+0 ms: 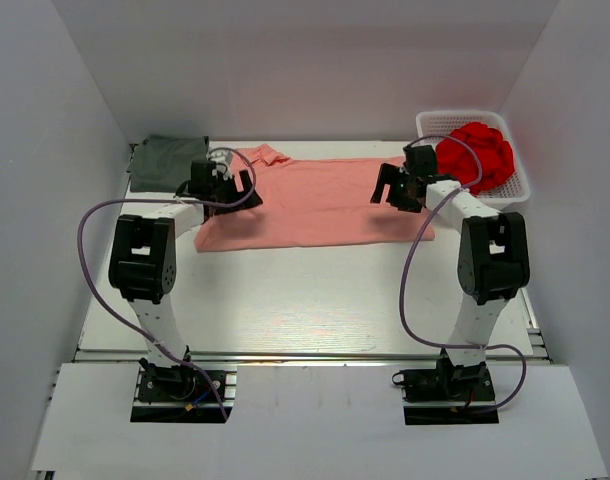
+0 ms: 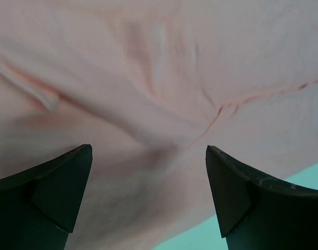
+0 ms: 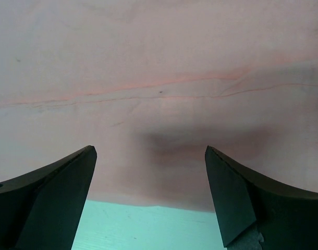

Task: Fold and stack the t-shirts
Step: Fold the flattened tshirt in 1/3 of the way

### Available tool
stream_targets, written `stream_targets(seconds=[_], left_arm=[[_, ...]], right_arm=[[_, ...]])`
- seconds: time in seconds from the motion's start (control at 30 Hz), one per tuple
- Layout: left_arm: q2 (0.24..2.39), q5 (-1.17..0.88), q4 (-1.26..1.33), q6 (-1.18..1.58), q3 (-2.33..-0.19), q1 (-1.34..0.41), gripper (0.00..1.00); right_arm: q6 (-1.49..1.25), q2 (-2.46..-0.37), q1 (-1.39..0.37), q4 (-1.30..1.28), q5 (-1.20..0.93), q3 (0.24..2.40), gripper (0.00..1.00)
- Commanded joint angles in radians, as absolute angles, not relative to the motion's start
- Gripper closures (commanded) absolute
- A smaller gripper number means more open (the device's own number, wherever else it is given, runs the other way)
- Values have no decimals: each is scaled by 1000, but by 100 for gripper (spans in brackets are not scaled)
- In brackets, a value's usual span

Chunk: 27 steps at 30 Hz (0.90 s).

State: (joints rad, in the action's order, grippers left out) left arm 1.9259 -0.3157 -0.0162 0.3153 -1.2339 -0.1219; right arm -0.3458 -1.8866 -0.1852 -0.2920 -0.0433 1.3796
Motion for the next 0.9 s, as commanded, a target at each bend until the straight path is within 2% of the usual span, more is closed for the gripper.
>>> stream_targets(seconds=[0.0, 0.13, 0.23, 0.5, 0.63, 0.8, 0.87], left_arm=[[1885, -413, 2, 350, -1148, -127, 0], [1896, -426, -18, 396, -1045, -117, 0], [1838, -355, -76, 420, -970, -126, 0], [1499, -200, -274, 511, -666, -135, 0], [1284, -157, -382, 532, -606, -135, 0], [1093, -138, -398, 532, -615, -135, 0], [1092, -112, -370, 523, -636, -135, 0]], right_arm=[[-376, -1940, -183, -235, -106, 1359, 10], [-412, -1968, -184, -256, -103, 1315, 10], [-446, -1942, -187, -252, -126, 1229, 10], [-495, -1700, -236, -192, -127, 855, 10], [-488, -1548, -285, -195, -161, 724, 10], [-440, -1419, -331, -222, -180, 729, 10], [-416, -1407, -339, -201, -161, 775, 10]])
